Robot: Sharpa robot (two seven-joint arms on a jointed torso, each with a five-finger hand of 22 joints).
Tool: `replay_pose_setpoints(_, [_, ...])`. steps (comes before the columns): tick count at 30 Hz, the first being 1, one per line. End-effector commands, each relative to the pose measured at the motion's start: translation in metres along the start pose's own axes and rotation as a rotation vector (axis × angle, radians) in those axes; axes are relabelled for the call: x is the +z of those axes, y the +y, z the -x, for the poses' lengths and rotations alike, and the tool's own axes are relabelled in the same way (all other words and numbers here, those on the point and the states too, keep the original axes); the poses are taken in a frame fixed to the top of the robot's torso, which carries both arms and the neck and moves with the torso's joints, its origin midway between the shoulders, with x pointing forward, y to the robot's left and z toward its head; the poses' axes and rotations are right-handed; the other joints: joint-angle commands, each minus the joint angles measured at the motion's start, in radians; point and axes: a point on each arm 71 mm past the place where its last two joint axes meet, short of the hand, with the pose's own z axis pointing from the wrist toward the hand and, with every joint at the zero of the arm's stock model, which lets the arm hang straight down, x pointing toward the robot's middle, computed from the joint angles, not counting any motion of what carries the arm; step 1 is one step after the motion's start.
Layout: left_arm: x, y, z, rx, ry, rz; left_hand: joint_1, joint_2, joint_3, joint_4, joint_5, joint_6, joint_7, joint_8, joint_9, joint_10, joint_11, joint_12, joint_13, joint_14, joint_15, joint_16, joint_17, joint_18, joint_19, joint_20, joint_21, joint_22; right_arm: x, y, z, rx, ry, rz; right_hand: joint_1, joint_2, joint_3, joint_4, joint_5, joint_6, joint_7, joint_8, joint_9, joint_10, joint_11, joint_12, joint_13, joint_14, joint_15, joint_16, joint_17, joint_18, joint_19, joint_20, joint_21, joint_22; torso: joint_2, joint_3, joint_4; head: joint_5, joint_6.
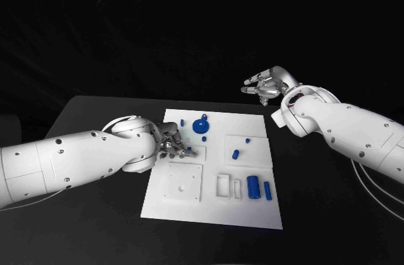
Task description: Assemble the parts on the task board
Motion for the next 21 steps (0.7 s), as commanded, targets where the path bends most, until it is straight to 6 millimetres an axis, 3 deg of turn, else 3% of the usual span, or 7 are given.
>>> replay_pose_setpoints(1, [-0.003,-0.004,0.004,-0.020,0.021,-0.018,-0.003,-0.001,-0.015,0.000,-0.005,-0.002,0.005,-0.007,-0.002,0.048,-0.002,-0.003,-0.001,-0.003,-0.005,-0.003,0.001,0.004,0.006,-0.004,-0.004,0.017,0.000,-0.001,0.000,0.002,0.004,0.003,-0.007,0.000,-0.007,0.001,0.003,-0.008,0.001,-0.003,-0.001,-0.008,0.002,-0.005,-0.002,-0.007,0.002,-0.006,-0.002,0.014,0.046,0.005,-0.006,0.054,0.000,0.0000,-0.0002,0.001,0.004])
replay_pose_setpoints(4, [-0.005,-0.006,0.011,-0.038,0.013,-0.024,0.023,0.032,-0.131,0.002,0.056,0.001,0.004,-0.012,-0.009,0.048,-0.002,-0.002,-0.002,-0.002,-0.005,-0.004,0.001,0.003,0.007,-0.005,-0.005,0.017,0.000,-0.001,0.000,0.003,0.004,0.000,-0.007,0.000,-0.008,0.001,0.003,-0.009,0.002,-0.004,-0.001,-0.007,0.002,-0.005,-0.002,-0.007,0.002,-0.006,-0.002,0.014,0.047,0.005,-0.005,0.054,0.001,0.0004,-0.0012,0.002,0.009])
replay_pose_setpoints(10, [-0.008,-0.007,0.029,-0.085,0.009,-0.022,0.028,0.043,-0.126,0.002,0.065,-0.008,0.010,-0.035,-0.039,0.048,0.000,-0.005,-0.005,-0.003,-0.005,-0.008,-0.005,0.000,0.008,-0.010,-0.007,0.017,0.000,-0.003,0.000,0.006,0.003,-0.006,-0.007,0.000,-0.011,0.002,0.005,-0.012,0.002,-0.003,-0.001,-0.007,0.002,-0.005,-0.002,-0.007,0.002,-0.007,-0.002,0.015,0.047,0.006,-0.006,0.054,0.002,0.0001,-0.0026,0.003,0.020])
replay_pose_setpoints(15, [-0.005,0.002,0.050,-0.116,0.020,0.002,0.057,0.062,-0.120,-0.002,0.099,-0.030,0.026,-0.078,-0.137,0.046,0.007,-0.032,-0.006,-0.019,-0.004,-0.037,-0.047,-0.011,0.002,-0.019,-0.021,0.013,0.001,-0.004,0.000,0.006,0.003,-0.009,-0.008,0.000,-0.012,0.003,0.007,-0.012,0.002,-0.003,-0.001,-0.007,0.002,-0.004,-0.002,-0.007,0.002,-0.006,-0.002,0.015,0.047,0.006,-0.006,0.054,0.002,0.0013,-0.0029,0.003,0.032])
replay_pose_setpoints(16, [-0.004,0.004,0.054,-0.124,0.021,0.008,0.056,0.070,-0.117,-0.004,0.099,-0.081,0.041,-0.089,-0.167,0.044,0.010,-0.044,-0.007,-0.024,-0.001,-0.047,-0.061,-0.014,0.001,-0.021,-0.026,0.012,0.001,-0.004,0.000,0.006,0.003,-0.009,-0.008,0.000,-0.012,0.004,0.008,-0.011,0.002,-0.003,-0.001,-0.007,0.002,-0.004,-0.002,-0.007,0.002,-0.006,-0.002,0.015,0.047,0.006,-0.005,0.054,0.003,0.0013,-0.0031,0.003,0.034])
replay_pose_setpoints(17, [-0.002,0.006,0.059,-0.132,0.020,0.015,0.072,0.077,-0.119,-0.010,0.115,-0.136,0.057,-0.081,-0.261,0.047,0.028,-0.059,-0.009,-0.029,0.007,-0.058,-0.076,-0.015,-0.002,-0.016,-0.036,0.009,0.001,-0.004,0.000,0.007,0.003,-0.010,-0.008,0.000,-0.013,0.004,0.009,-0.011,0.002,-0.003,-0.001,-0.007,0.002,-0.004,-0.002,-0.007,0.002,-0.006,-0.002,0.015,0.047,0.005,-0.005,0.054,0.003,0.0013,-0.0036,0.004,0.037])
replay_pose_setpoints(21, [0.003,0.014,0.073,-0.153,0.007,0.034,0.079,0.099,-0.121,-0.028,0.137,-0.145,0.068,-0.081,-0.379,0.044,0.029,-0.080,-0.003,-0.041,0.008,-0.078,-0.104,-0.015,0.001,-0.015,-0.057,0.008,0.000,-0.004,0.000,0.007,0.003,-0.010,-0.010,0.000,-0.014,0.006,0.013,-0.012,0.002,-0.003,-0.001,-0.007,0.002,-0.005,-0.003,-0.006,0.002,-0.007,-0.002,0.015,0.047,0.006,-0.007,0.054,0.003,0.0008,-0.0029,0.006,0.044])
